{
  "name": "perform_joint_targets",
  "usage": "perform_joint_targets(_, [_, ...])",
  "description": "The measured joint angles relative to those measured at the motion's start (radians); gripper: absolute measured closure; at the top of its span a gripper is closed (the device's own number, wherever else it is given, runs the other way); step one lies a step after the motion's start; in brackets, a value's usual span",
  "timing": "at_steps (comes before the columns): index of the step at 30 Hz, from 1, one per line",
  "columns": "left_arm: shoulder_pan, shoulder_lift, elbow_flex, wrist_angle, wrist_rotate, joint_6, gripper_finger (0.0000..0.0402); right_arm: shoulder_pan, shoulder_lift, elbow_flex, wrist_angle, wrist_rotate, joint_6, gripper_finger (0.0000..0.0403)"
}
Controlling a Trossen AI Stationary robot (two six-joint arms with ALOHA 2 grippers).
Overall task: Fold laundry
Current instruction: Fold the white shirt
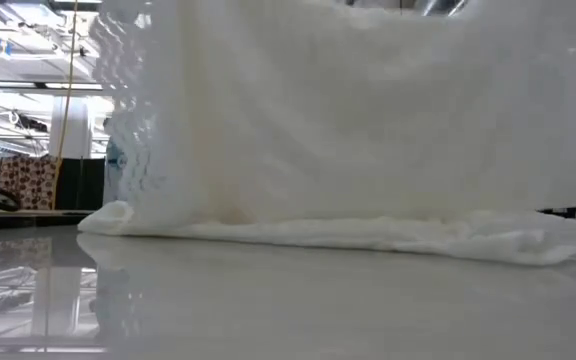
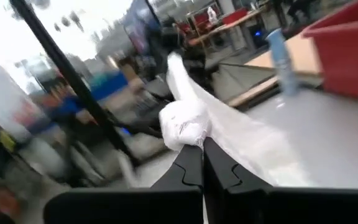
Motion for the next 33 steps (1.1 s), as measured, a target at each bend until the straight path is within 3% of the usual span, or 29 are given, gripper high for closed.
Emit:
perform_joint_targets(5, [-0.182,0.070,0.040,0.077,-0.117,-0.006,0.0401,-0.015,0.267,0.045,0.486,-0.061,-0.190,0.0386])
perform_joint_targets(7, [-0.261,0.108,0.087,0.073,-0.160,-0.007,0.0401,0.000,0.379,0.110,0.595,-0.068,-0.287,0.0386])
perform_joint_targets(15, [-0.565,0.291,0.293,0.017,-0.458,0.099,0.0401,0.077,0.732,0.535,0.635,0.057,-0.542,0.0386])
perform_joint_targets(21, [-0.703,0.449,0.457,0.047,-0.608,0.195,0.0401,0.069,0.943,0.838,0.646,0.125,-0.733,0.0386])
perform_joint_targets(28, [-0.699,0.439,0.516,0.186,-0.578,0.097,0.0401,0.039,0.902,0.933,0.618,0.069,-0.792,0.0386])
perform_joint_targets(33, [-0.694,0.322,0.513,-0.022,-0.681,0.063,0.0401,0.054,0.780,0.903,0.478,0.315,-0.889,0.0386])
